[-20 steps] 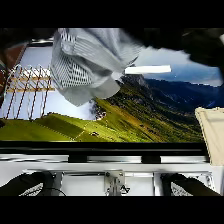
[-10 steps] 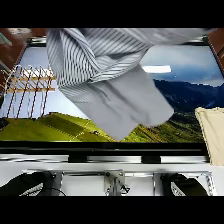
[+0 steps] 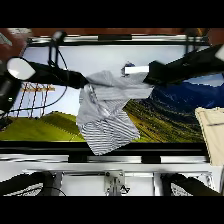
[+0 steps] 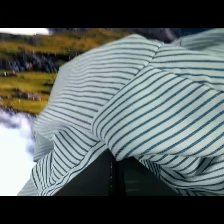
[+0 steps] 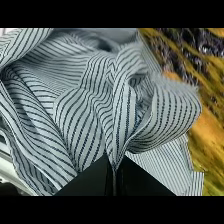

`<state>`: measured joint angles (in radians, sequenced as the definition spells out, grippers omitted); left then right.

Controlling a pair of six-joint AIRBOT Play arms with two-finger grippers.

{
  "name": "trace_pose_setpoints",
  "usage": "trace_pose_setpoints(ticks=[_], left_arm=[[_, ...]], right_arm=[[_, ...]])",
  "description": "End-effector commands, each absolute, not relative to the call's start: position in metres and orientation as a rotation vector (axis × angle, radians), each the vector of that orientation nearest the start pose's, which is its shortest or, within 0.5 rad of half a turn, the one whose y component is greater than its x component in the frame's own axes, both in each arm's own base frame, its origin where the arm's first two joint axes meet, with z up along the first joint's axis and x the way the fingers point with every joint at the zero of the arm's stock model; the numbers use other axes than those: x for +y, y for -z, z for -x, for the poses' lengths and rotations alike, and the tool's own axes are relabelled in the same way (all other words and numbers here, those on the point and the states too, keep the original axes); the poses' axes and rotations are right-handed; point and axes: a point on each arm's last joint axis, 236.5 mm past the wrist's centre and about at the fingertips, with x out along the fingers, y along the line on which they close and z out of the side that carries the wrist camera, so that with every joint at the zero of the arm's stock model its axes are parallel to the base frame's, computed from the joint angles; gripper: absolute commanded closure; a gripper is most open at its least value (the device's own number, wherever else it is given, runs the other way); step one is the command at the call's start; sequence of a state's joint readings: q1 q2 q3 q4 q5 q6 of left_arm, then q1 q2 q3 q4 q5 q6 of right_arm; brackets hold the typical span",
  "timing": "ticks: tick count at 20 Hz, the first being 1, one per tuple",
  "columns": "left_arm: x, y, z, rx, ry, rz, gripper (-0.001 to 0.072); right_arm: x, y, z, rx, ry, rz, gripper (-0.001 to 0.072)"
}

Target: Fold the shirts.

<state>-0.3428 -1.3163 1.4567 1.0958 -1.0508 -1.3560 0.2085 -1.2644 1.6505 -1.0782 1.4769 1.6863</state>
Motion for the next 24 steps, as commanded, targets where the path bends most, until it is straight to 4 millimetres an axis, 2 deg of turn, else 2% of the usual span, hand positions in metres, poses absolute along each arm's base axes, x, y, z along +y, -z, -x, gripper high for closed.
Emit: trace_pose_setpoints(ticks=[1, 3, 5, 7, 8, 10, 12, 13, 15, 16, 17, 19, 21, 22, 24], left_arm=[[-0.243, -0.066, -0.396, 1.088, 0.664, 0.048, 0.0644], [-0.217, -0.048, -0.409, 1.121, 0.566, 0.025, 0.0425], [-0.179, -0.042, -0.424, 1.129, 0.466, 0.014, 0.0203], [-0.149, -0.042, -0.43, 1.143, 0.413, 0.046, 0.0115], [-0.139, -0.041, -0.426, 1.172, 0.411, 0.037, 0.0039], [-0.131, -0.034, -0.404, 1.254, 0.477, -0.044, 0.0038], [-0.138, -0.034, -0.385, 1.302, 0.541, -0.1, 0.0058], [-0.143, -0.04, -0.384, 1.278, 0.562, -0.128, 0.0092], [-0.138, -0.068, -0.407, 1.118, 0.512, -0.169, 0.0097], [-0.127, -0.084, -0.421, 1.032, 0.464, -0.202, 0.0072], [-0.114, -0.099, -0.435, 0.952, 0.412, -0.239, -0.0013], [-0.096, -0.116, -0.447, 0.88, 0.353, -0.269, -0.0013], [-0.091, -0.113, -0.443, 0.902, 0.345, -0.269, -0.0013], [-0.094, -0.111, -0.437, 0.925, 0.36, -0.268, -0.0013], [-0.116, -0.112, -0.415, 0.957, 0.448, -0.308, -0.0013]], right_arm=[[0.228, -0.104, -0.355, 1.381, -0.546, -0.203, 0.0625], [0.242, -0.069, -0.361, 1.454, -0.533, -0.202, 0.0625], [0.253, -0.047, -0.369, 1.498, -0.517, -0.267, 0.0625], [0.261, -0.035, -0.386, 1.472, -0.491, -0.328, 0.0625], [0.263, -0.034, -0.394, 1.45, -0.474, -0.354, 0.0625], [0.267, -0.035, -0.41, 1.395, -0.45, -0.401, 0.0625], [0.268, -0.038, -0.419, 1.359, -0.432, -0.428, 0.0625], [0.269, -0.039, -0.423, 1.347, -0.425, -0.441, 0.0625], [0.27, -0.04, -0.426, 1.336, -0.408, -0.469, 0.0625], [0.27, -0.04, -0.428, 1.334, -0.402, -0.478, 0.0625], [0.27, -0.04, -0.428, 1.333, -0.399, -0.483, 0.0625], [0.271, -0.041, -0.427, 1.336, -0.402, -0.49, 0.0625], [0.271, -0.041, -0.426, 1.342, -0.401, -0.488, 0.0625], [0.271, -0.04, -0.425, 1.344, -0.401, -0.487, 0.0625], [0.271, -0.04, -0.425, 1.345, -0.4, -0.488, 0.0625]])
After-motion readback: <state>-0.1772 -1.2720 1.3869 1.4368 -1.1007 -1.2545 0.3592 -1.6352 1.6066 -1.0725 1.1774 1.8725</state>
